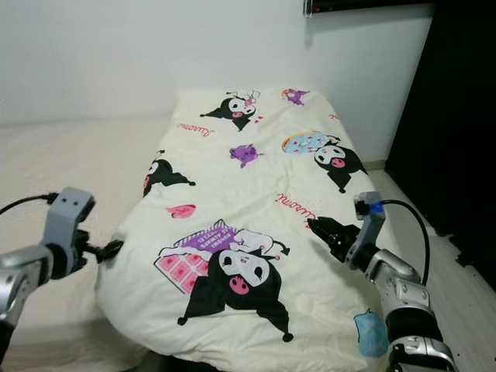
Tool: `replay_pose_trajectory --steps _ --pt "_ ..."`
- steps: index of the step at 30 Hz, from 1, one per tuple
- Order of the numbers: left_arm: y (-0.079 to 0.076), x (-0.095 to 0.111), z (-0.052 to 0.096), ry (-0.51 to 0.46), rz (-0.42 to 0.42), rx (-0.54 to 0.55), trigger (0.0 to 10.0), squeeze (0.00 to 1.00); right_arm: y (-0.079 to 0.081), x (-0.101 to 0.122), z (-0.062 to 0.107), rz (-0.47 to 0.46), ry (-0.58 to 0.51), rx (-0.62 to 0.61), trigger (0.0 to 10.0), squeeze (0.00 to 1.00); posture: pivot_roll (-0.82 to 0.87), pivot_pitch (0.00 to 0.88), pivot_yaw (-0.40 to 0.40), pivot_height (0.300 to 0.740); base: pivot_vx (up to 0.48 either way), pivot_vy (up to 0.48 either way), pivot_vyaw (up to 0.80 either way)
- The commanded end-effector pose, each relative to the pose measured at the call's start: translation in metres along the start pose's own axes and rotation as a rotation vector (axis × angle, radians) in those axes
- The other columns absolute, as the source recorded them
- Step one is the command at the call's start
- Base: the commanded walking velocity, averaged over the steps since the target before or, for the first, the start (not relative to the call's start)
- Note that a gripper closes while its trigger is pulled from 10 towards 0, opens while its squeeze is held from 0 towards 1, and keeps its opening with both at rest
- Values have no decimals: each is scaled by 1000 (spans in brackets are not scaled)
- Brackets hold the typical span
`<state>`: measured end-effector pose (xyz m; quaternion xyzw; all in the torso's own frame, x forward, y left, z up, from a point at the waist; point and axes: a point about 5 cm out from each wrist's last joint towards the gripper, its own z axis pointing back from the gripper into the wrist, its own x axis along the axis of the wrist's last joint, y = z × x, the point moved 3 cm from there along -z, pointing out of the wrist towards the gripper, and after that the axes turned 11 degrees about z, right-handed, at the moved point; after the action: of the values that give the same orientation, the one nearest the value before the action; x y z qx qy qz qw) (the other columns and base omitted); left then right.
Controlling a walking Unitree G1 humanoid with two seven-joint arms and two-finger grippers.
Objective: Clean up the room
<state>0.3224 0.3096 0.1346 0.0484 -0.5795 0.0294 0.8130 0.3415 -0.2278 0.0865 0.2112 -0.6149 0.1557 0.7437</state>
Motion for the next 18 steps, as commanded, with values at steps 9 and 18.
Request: replay_pose_trajectory --steps 9,18 --pt "6 -3 -6 -192 17 237 10000 0 7 -3 -7 -4 -2 7 10000 0 -22 0 44 531 0 0 0" --pt "-33 -155 -1 191 -23 182 10000 0 10 -7 -8 -16 -5 2 10000 0 -52 0 48 531 0 0 0"
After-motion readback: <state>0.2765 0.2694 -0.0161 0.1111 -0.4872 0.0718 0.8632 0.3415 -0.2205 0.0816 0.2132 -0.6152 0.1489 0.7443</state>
